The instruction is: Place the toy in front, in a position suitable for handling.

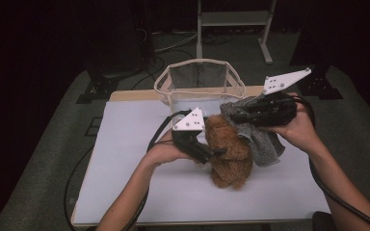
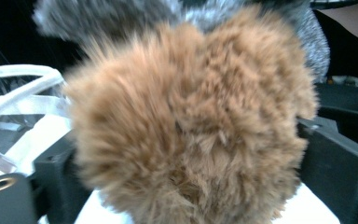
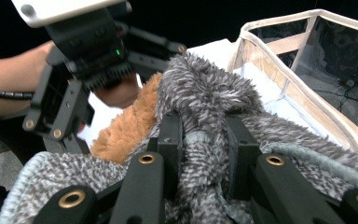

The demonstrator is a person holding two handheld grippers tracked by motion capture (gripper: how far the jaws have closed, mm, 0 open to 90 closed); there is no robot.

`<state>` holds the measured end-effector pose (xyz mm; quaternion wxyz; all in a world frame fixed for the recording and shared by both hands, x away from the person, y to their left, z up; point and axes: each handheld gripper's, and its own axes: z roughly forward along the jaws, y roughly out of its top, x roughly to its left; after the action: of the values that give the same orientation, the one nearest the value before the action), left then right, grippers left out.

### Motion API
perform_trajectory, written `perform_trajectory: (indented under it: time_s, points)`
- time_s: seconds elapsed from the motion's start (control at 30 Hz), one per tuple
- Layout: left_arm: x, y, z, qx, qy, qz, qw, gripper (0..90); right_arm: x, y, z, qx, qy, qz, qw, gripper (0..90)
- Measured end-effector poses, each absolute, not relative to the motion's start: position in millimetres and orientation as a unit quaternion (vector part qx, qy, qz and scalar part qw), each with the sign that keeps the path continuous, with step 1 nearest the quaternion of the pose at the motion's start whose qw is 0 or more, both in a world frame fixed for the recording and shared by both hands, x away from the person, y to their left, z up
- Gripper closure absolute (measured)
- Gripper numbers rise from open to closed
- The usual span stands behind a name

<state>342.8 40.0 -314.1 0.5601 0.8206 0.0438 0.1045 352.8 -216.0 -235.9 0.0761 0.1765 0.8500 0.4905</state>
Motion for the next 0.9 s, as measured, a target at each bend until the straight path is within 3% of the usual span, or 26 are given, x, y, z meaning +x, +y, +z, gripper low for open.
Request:
perform_trajectory:
  time_s: [0.3, 0.43, 0.5, 0.9]
  points:
    - [344, 31, -343, 0.792, 0.080, 0.091, 0.599, 1.5, 352, -215, -238, 0.180, 0.851, 0.487, 0.082, 71.2]
    - [341, 36, -340, 0.775, 0.083, 0.126, 0.613, 30.0, 352, -214, -236, 0.182, 0.845, 0.496, 0.083, 71.1]
    - [341, 42, -334, 0.771, 0.074, 0.135, 0.619, 36.6, 351, -215, -231, 0.181, 0.837, 0.510, 0.081, 71.0]
    - [335, 81, -272, 0.802, 0.028, 0.148, 0.578, 41.5, 341, -195, -199, 0.149, 0.807, 0.567, 0.077, 71.0]
